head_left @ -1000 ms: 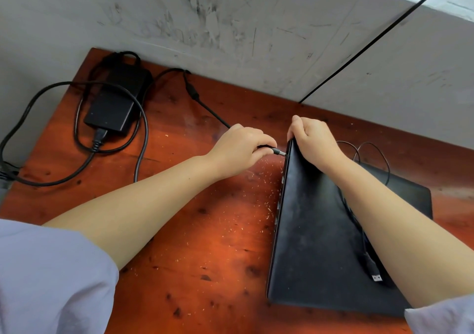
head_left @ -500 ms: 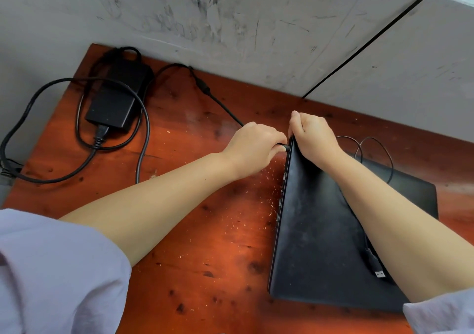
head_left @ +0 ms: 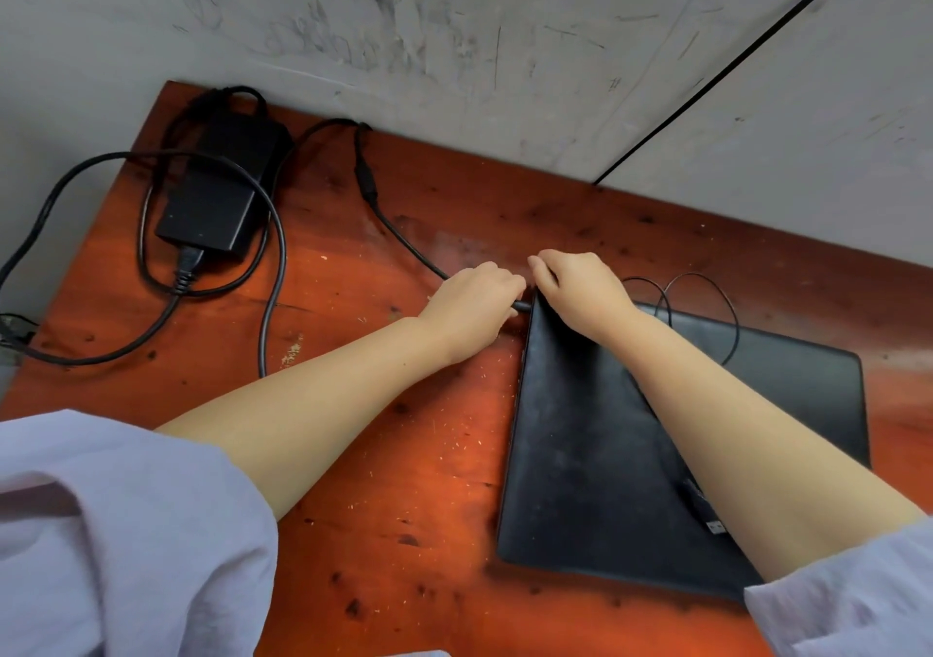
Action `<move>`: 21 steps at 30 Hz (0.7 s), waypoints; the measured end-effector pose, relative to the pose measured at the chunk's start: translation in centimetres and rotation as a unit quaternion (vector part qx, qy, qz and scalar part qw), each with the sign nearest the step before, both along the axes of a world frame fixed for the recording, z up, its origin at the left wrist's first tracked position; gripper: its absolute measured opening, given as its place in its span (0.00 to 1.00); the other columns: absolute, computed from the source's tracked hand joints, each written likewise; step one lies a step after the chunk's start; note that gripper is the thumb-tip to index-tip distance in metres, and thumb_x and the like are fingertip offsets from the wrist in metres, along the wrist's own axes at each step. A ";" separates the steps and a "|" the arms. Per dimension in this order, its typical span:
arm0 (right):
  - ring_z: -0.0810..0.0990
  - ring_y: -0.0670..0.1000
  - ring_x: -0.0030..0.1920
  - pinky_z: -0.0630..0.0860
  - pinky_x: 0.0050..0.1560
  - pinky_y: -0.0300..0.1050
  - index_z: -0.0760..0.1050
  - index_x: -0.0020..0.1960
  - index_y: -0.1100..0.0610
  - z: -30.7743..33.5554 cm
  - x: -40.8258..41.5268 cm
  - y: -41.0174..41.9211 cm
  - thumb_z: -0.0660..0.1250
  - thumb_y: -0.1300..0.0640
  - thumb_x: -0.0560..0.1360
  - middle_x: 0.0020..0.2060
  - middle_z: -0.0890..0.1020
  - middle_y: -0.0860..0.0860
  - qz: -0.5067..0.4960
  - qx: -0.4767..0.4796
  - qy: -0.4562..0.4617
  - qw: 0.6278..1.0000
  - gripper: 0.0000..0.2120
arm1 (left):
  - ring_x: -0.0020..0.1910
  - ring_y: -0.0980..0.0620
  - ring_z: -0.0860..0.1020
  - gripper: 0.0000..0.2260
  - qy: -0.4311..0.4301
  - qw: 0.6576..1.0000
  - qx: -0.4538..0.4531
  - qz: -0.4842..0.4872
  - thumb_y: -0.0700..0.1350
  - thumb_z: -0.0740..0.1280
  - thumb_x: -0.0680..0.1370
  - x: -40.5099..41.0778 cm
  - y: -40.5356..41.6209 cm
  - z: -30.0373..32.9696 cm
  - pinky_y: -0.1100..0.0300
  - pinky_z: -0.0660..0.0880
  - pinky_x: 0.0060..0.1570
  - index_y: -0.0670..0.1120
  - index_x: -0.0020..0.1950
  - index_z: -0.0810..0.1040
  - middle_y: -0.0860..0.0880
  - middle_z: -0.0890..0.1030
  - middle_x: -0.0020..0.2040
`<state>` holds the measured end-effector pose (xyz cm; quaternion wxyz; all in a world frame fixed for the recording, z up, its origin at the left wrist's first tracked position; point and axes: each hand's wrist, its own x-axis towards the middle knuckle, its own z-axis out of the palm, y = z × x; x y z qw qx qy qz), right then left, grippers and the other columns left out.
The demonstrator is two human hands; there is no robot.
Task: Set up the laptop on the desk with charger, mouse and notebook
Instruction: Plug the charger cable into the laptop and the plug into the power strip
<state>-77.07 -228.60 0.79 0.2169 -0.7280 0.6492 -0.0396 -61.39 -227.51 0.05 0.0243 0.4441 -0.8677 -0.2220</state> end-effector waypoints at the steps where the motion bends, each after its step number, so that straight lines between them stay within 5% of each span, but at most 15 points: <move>1: 0.76 0.62 0.41 0.65 0.37 0.47 0.69 0.36 0.58 0.0 -0.1 0.1 0.55 0.53 0.80 0.33 0.74 0.55 0.015 -0.003 -0.004 1.000 0.16 | 0.54 0.42 0.72 0.07 0.003 1.000 -0.001 0.004 0.43 0.63 0.77 0.0 0.1 -0.3 0.46 0.72 0.51 0.41 0.52 0.74 0.42 0.77 0.52; 5: 0.77 0.60 0.46 0.73 0.47 0.50 0.79 0.48 0.62 -0.1 -0.6 0.2 0.60 0.56 0.78 0.43 0.78 0.59 0.048 0.026 -0.012 0.998 0.13 | 0.53 0.42 0.72 0.07 0.001 1.000 -0.003 0.017 0.42 0.64 0.76 0.1 0.6 -1.2 0.46 0.71 0.50 0.40 0.50 0.75 0.41 0.74 0.51; 14: 0.74 0.60 0.58 0.72 0.58 0.50 0.76 0.60 0.59 0.3 0.1 2.3 0.59 0.61 0.77 0.56 0.78 0.58 0.018 0.025 0.009 0.999 0.14 | 0.60 0.41 0.69 0.15 -0.009 0.998 0.036 0.057 0.44 0.63 0.77 1.7 2.1 -0.2 0.48 0.68 0.60 0.44 0.63 0.72 0.43 0.72 0.59; 21: 0.74 0.60 0.58 0.70 0.57 0.48 0.77 0.58 0.60 1.8 4.6 5.2 0.60 0.63 0.75 0.55 0.77 0.59 0.028 -0.011 -0.025 0.999 0.14 | 0.60 0.45 0.71 0.16 0.032 0.992 -0.034 0.114 0.45 0.61 0.77 8.0 7.6 2.2 0.52 0.67 0.60 0.46 0.65 0.73 0.45 0.75 0.59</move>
